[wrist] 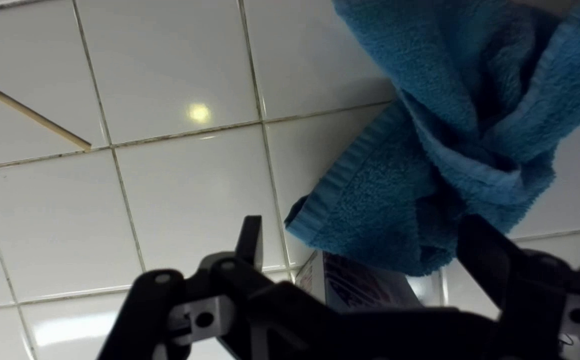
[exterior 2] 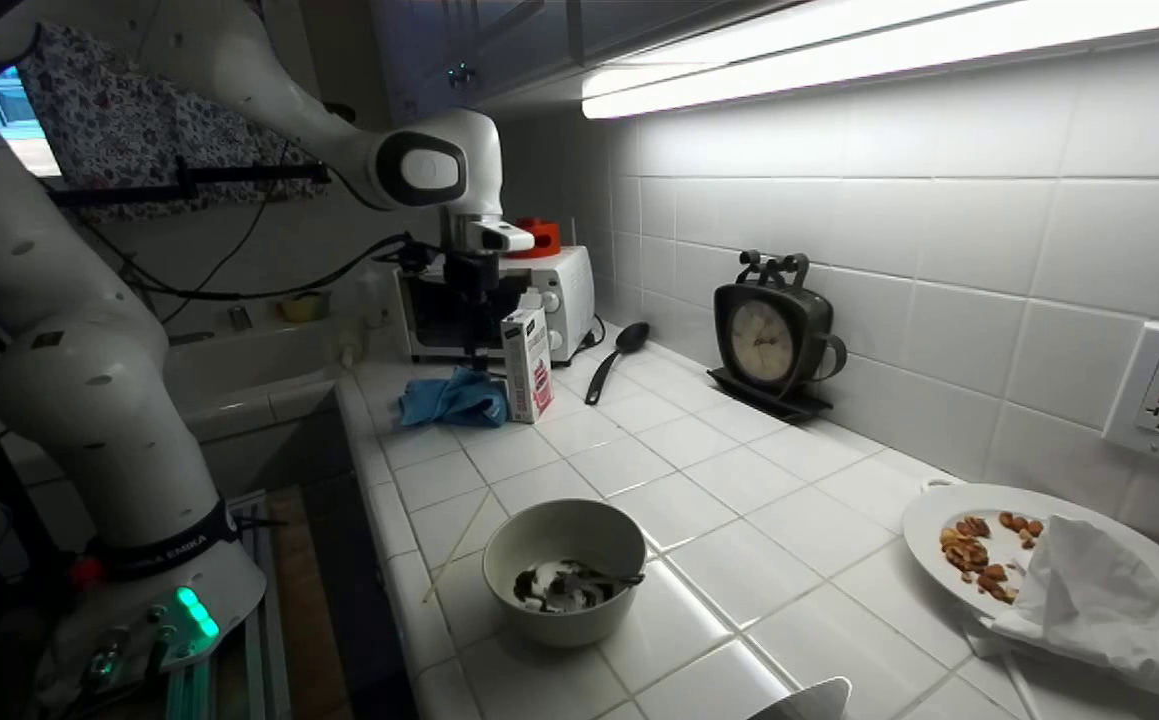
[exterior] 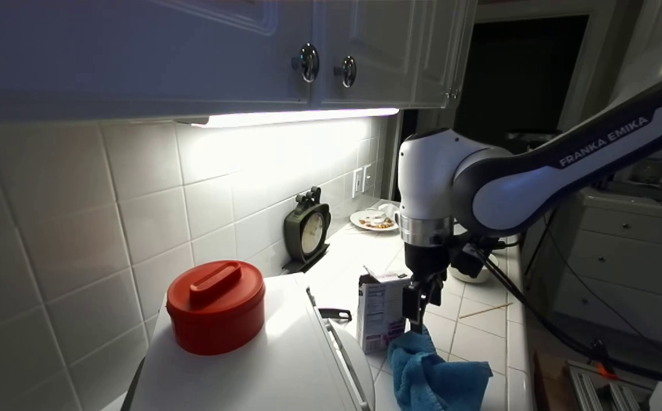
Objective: Move the blue cloth closer to the wall
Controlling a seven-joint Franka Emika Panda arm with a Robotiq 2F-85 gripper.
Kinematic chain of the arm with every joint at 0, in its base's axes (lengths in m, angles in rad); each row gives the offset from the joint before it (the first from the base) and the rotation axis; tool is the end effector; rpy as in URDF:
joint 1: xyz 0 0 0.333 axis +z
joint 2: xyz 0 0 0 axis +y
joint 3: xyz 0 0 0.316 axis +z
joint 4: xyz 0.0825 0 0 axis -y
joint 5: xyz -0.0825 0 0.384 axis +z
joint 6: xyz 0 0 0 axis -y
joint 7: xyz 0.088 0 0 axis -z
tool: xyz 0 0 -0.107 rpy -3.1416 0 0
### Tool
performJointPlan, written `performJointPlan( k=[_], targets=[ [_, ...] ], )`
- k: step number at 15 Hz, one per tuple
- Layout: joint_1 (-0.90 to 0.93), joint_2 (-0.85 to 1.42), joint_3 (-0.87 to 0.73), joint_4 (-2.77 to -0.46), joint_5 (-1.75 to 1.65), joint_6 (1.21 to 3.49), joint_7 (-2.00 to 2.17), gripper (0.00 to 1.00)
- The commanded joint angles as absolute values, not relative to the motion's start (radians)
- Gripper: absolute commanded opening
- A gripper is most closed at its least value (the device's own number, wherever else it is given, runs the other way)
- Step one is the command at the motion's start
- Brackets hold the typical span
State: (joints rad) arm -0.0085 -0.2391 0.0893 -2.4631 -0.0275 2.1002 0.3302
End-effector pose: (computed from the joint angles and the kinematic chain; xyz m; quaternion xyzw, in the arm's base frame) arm 0.4333 0.0335 0.3743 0.9908 -0.1184 -0.0566 0.0342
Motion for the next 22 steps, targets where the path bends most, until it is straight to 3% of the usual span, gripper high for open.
performJointPlan(
  k=[1, 10, 21, 22],
  targets=[
    [0.014, -0.155, 0.094, -2.387, 0.007, 2.022, 0.346, 1.00],
    [0.080, -0.167, 0.087, -2.401, 0.027, 2.020, 0.074, 1.00],
    [0.104, -0.188, 0.044, -2.433, 0.038, 2.002, -0.558, 1.00],
    [0.107, -0.189, 0.044, -2.435, 0.036, 2.005, -0.594, 0.75]
  ],
)
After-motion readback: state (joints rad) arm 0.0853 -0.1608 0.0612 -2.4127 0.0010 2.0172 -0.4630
